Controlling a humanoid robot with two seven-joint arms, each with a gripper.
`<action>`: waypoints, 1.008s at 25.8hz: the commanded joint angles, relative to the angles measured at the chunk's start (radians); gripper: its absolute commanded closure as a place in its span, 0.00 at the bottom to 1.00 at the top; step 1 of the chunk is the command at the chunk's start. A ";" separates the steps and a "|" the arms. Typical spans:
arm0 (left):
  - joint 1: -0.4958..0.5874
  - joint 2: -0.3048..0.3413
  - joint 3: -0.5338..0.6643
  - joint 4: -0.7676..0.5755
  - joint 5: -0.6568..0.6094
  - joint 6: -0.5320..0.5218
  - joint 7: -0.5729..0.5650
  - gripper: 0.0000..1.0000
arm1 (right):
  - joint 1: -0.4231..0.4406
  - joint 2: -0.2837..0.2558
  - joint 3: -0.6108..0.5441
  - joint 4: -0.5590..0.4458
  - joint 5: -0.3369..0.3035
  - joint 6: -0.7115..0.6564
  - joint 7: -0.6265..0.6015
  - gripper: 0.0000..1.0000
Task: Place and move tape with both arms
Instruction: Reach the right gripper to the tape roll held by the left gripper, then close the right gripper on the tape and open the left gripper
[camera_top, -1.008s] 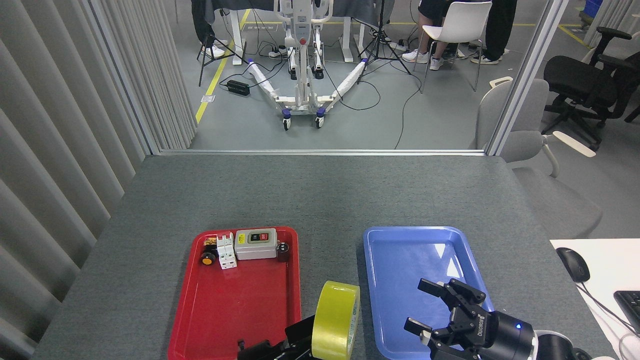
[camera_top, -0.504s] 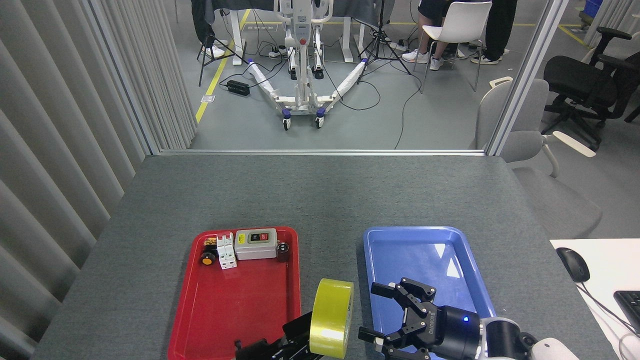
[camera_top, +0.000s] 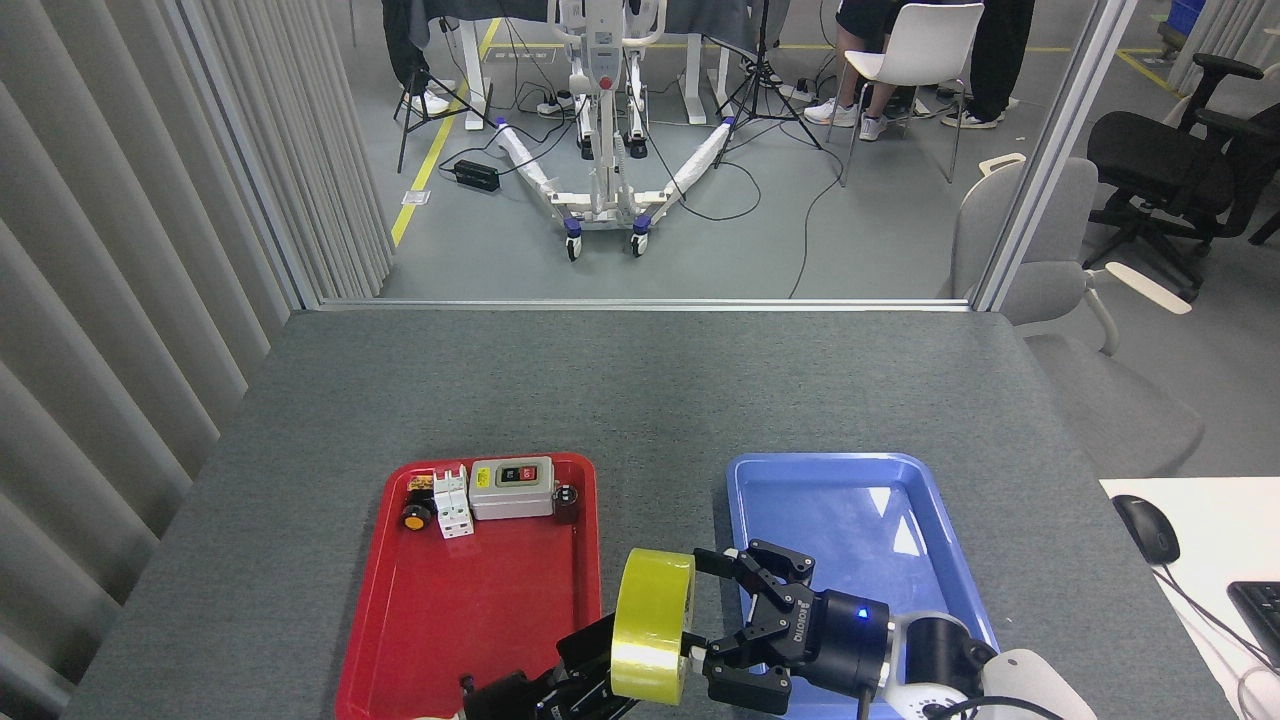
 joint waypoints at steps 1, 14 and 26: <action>-0.002 0.000 0.006 0.000 0.000 -0.001 -0.002 1.00 | -0.028 0.031 0.031 0.031 0.015 0.037 -0.002 0.07; -0.003 0.001 0.030 0.000 0.000 -0.004 -0.002 1.00 | -0.062 0.074 0.040 0.057 0.015 0.034 0.000 0.35; -0.002 0.003 0.039 0.000 0.000 -0.007 -0.002 1.00 | -0.062 0.074 0.034 0.057 0.015 0.040 -0.002 0.51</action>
